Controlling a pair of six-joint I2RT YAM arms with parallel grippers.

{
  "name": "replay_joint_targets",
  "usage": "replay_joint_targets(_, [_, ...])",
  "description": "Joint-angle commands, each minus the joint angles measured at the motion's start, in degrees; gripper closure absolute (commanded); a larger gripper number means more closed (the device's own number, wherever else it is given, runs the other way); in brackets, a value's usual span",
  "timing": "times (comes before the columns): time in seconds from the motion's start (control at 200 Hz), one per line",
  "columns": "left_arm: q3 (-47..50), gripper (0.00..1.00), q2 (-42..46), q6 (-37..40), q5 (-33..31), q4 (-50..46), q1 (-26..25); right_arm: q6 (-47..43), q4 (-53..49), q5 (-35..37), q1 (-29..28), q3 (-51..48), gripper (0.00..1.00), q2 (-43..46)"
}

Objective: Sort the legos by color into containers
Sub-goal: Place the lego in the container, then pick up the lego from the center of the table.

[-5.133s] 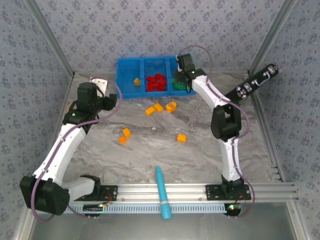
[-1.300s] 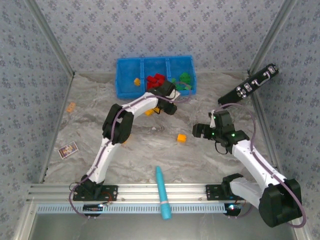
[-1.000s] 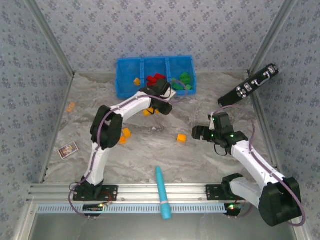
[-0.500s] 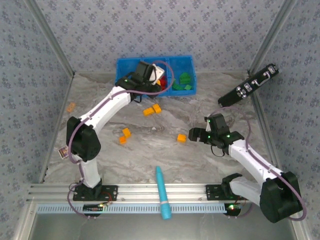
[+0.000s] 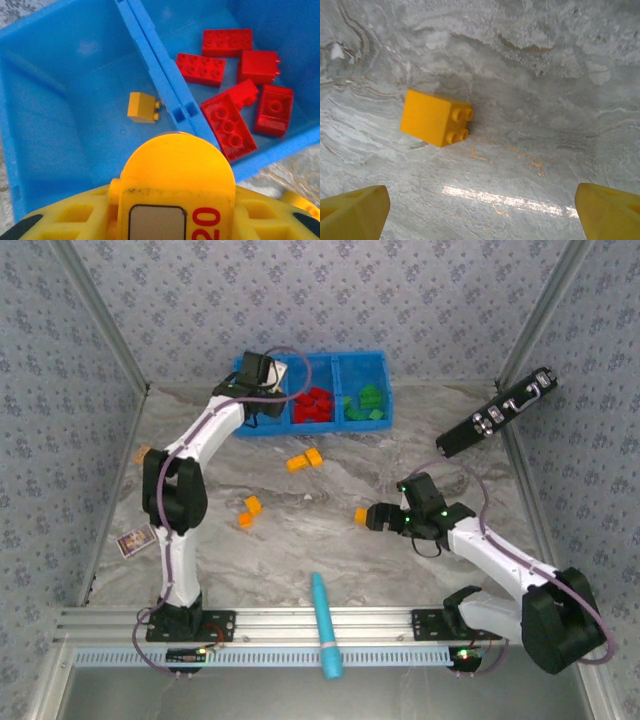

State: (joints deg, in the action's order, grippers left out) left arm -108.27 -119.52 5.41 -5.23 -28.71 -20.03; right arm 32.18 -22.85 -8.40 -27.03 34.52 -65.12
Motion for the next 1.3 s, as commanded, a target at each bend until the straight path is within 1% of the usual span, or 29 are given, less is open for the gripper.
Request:
replay_joint_targets(0.0, [-5.00, 0.65, -3.45, -2.73, 2.66, -0.04, 2.10, 0.54, -3.80, -0.08, -1.21, 3.65, 0.03, -2.83])
replay_joint_targets(0.16, [-7.75, 0.65, -7.11, -4.46, 4.85, 0.19, 4.66, 0.68, -3.75, 0.23, -3.09, 5.91, 0.03, -6.79])
replay_joint_targets(0.295, [-14.75, 0.64, -11.97, -5.45, 7.96, -5.14, 5.94, 1.19, -3.57, 0.68, -3.87, 8.10, 0.02, -10.60])
replay_joint_targets(0.405, [-17.50, 0.63, -15.07, -5.76, 9.81, -6.67, 6.01, 1.53, -2.91, 0.85, -4.41, 9.50, 0.02, -12.41])
replay_joint_targets(0.545, [-19.07, 0.56, -16.99, -6.01, 11.19, -7.23, 6.05, 0.66, -3.70, 1.62, -4.60, 12.38, 0.02, -14.84])
replay_joint_targets(0.785, [-20.90, 0.44, -17.68, -4.58, 11.68, -8.76, 6.06, -4.47, -7.21, 2.69, -3.50, 18.99, 0.02, -21.98])
replay_joint_targets(0.94, [-20.68, 0.38, -15.80, -3.06, 11.83, -9.90, 6.06, -3.71, -8.39, 2.14, -3.61, 21.38, 0.02, -26.53])
replay_joint_targets(0.995, [-20.57, 0.37, -14.76, -2.41, 11.74, -9.87, 6.06, -3.11, -8.70, 2.24, -3.90, 21.96, 0.02, -27.73])
replay_joint_targets(1.095, [-20.39, 0.37, -12.05, -1.48, 11.76, -12.67, 6.06, -1.61, -8.96, 2.60, -4.32, 22.55, 0.03, -29.44])
replay_joint_targets(1.175, [-18.56, 0.36, -8.03, -0.94, 11.60, -12.86, 6.06, -0.87, -9.05, 2.86, -4.59, 22.91, 0.04, -30.49])
replay_joint_targets(1.294, [-12.76, 0.35, -0.01, 0.07, 10.44, -11.62, 6.06, -0.55, -9.05, 3.28, -5.13, 23.70, 0.07, -31.97])
